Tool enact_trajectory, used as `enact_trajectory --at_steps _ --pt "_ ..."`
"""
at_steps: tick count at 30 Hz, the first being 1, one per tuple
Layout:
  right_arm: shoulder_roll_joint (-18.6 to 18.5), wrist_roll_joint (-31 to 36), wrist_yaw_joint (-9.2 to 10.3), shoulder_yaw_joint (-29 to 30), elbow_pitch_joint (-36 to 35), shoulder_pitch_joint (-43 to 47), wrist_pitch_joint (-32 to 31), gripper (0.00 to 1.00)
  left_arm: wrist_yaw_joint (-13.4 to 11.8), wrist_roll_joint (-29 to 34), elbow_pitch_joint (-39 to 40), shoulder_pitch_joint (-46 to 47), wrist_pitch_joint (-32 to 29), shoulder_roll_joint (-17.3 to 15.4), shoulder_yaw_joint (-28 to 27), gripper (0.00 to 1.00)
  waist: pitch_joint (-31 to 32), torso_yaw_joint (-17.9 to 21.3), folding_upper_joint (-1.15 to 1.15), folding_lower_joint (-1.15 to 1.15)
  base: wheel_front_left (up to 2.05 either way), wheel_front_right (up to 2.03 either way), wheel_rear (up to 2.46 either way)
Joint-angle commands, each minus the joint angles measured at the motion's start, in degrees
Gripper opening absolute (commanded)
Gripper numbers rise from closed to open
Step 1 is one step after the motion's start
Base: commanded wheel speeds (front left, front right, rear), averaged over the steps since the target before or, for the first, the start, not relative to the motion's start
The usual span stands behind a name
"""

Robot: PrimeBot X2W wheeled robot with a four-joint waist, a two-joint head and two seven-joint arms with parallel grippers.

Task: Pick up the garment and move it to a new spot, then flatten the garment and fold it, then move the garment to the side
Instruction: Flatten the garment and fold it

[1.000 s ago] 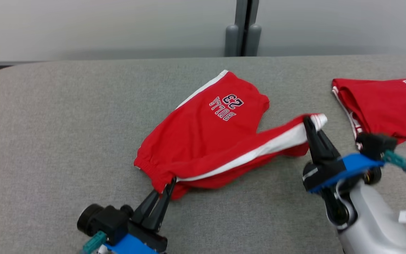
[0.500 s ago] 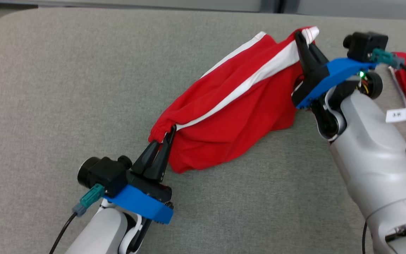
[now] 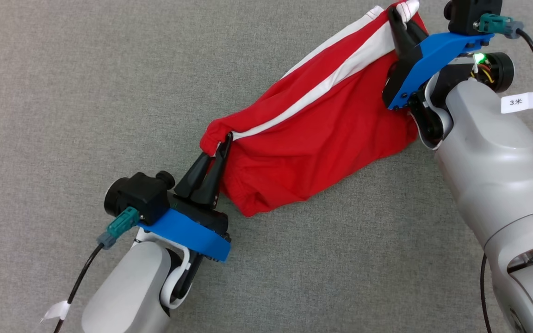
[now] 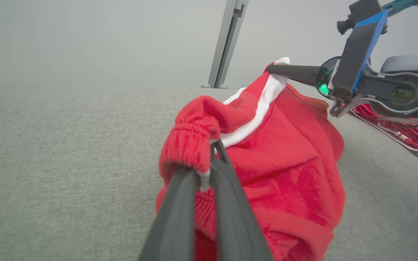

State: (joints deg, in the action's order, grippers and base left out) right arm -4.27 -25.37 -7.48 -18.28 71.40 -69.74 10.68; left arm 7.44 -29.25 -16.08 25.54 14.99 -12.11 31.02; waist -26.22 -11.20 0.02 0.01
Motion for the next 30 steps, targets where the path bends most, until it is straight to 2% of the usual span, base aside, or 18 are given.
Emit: enact_trajectory --at_steps 1,9,19,23,27,30 --pt "0.14 0.62 -0.03 -0.33 0.55 -0.99 0.48 1.0 0.05 -0.28 -0.96 0.77 0.25 0.29 -0.53 1.0 0.09 0.05 -0.02 -0.01 0.0 0.0 0.0" --pt "-0.48 1.69 -0.03 -3.68 1.66 2.71 1.57 1.0 0.05 0.07 -3.23 -1.26 0.25 0.81 -0.29 1.0 2.71 0.35 -0.02 -0.01 0.0 0.0 0.0" --pt "-6.05 2.2 -0.03 -7.29 2.1 6.64 1.52 1.0 0.05 2.55 0.03 -7.99 0.25 0.13 -5.29 1.0 5.36 -0.82 -0.02 -0.01 0.0 0.0 0.0" --pt "-7.91 2.06 -0.02 -7.83 2.34 7.09 0.45 1.0 0.02 6.34 3.1 -9.8 0.26 0.63 -11.81 1.0 5.13 -1.58 -0.02 -0.01 0.0 0.0 0.0" --pt "-8.76 2.1 -0.02 -7.81 2.43 6.77 -0.3 1.0 -1.92 12.69 7.88 -12.16 0.25 3.54 -21.16 1.0 4.42 -2.14 -0.02 -0.01 0.0 0.0 0.0" --pt "-9.26 2.67 -0.02 -7.91 2.49 6.57 -0.91 1.0 -2.13 16.14 10.89 -13.46 0.25 5.6 -27.04 1.0 3.88 -2.55 -0.02 -0.01 0.0 0.0 0.0"
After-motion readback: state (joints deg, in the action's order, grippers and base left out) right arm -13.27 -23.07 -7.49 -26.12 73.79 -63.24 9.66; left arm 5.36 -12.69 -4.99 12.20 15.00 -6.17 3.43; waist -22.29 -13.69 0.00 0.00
